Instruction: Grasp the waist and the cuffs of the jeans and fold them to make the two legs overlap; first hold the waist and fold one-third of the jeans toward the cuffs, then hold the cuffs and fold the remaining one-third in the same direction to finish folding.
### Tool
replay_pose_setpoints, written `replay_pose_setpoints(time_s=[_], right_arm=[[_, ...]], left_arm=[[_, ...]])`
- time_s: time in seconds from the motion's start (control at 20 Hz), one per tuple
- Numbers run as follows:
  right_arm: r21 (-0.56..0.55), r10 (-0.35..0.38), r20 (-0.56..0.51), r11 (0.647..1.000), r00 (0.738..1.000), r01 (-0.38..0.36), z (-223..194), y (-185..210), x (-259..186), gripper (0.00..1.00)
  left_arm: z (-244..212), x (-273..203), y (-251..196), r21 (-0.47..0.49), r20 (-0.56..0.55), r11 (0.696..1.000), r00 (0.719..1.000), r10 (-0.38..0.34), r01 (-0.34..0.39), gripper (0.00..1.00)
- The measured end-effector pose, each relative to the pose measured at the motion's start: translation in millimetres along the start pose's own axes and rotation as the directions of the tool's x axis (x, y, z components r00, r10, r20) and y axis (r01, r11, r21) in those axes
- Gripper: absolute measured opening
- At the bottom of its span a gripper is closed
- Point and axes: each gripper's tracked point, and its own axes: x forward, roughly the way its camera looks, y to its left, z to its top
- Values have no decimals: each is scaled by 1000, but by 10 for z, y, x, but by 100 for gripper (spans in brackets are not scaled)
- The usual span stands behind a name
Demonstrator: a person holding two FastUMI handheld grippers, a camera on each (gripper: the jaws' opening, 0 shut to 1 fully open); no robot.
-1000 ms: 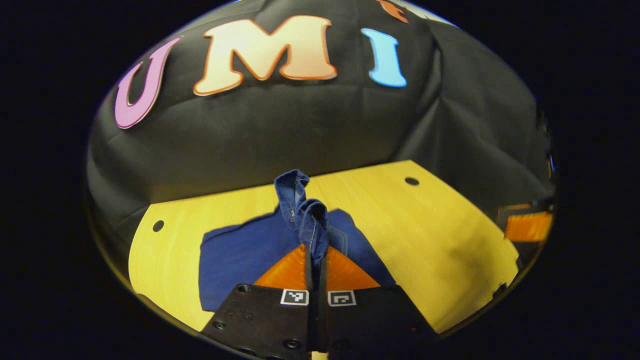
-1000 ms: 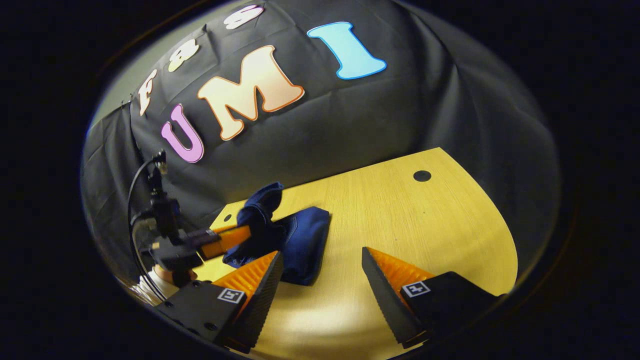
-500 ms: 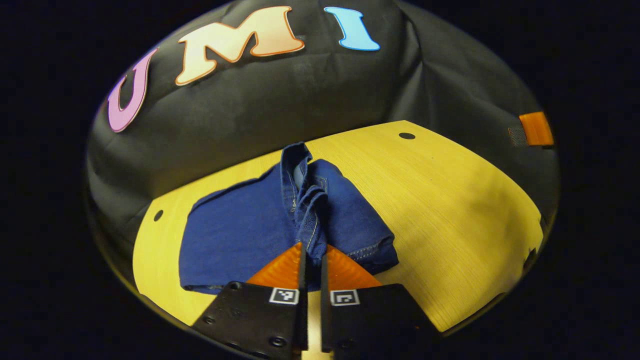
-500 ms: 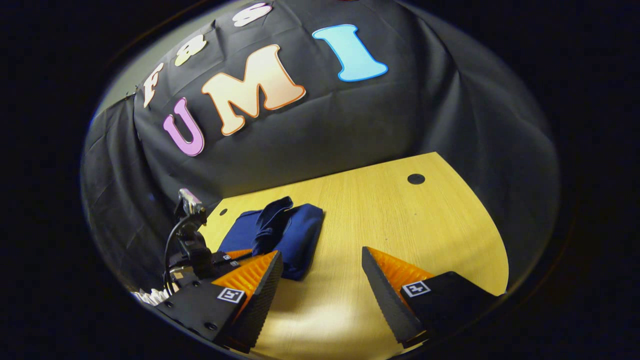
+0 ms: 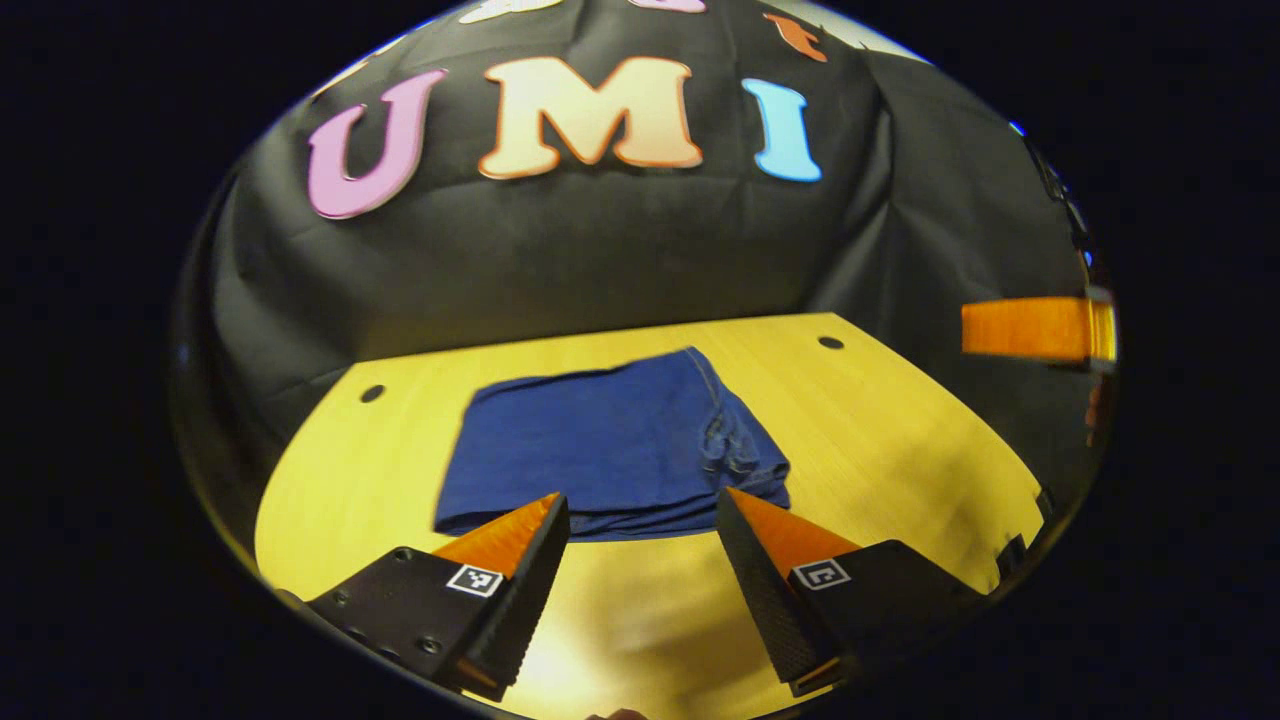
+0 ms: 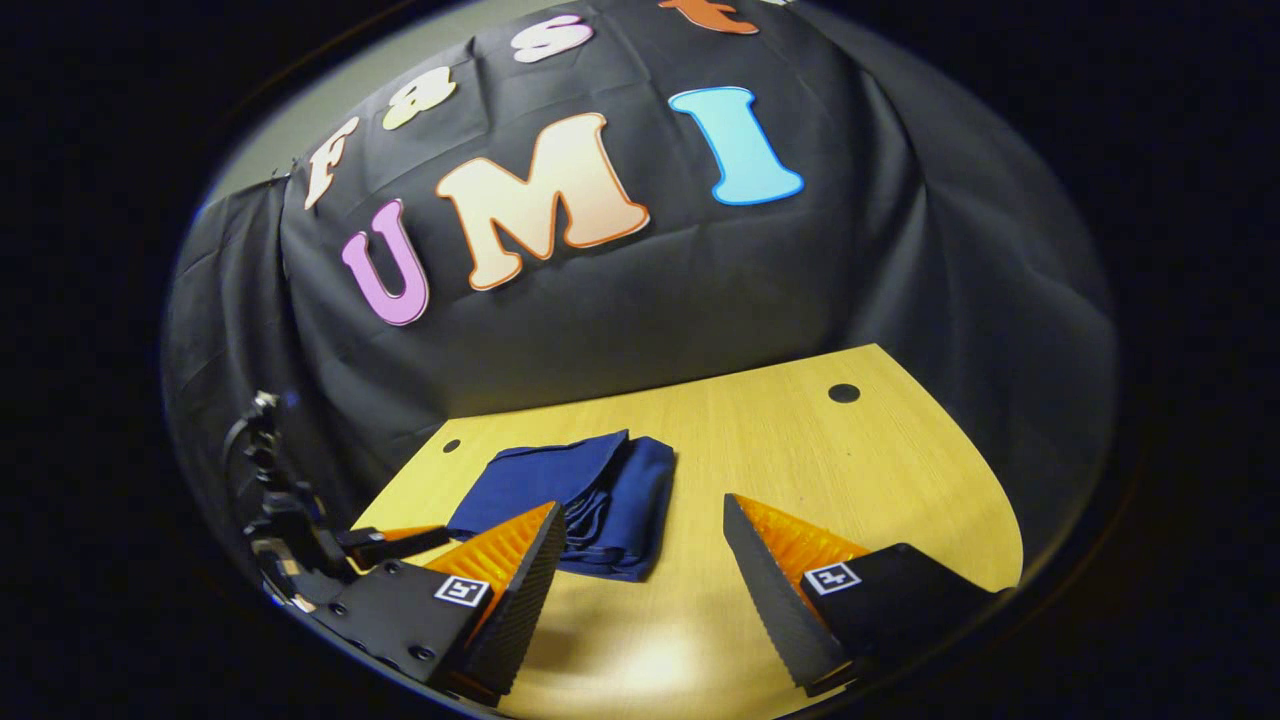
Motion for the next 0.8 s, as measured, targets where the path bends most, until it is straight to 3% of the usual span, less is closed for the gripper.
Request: replay_pose_setpoints(time_s=[0.3, 0.6, 0.8], right_arm=[[-24, 25, 36, 999, 999, -25, -36, 488, -105, 98], [-41, 7, 52, 999, 999, -5, -86, 669, -197, 98], [-32, -15, 50, 999, 999, 17, -77, 692, -247, 98]], left_arm=[[224, -543, 685, -96, 84, 990, 990, 112, -104, 86], [22, -585, 815, -111, 24, 989, 995, 101, -98, 85], [6, -507, 739, -121, 7, 991, 998, 56, -55, 85]])
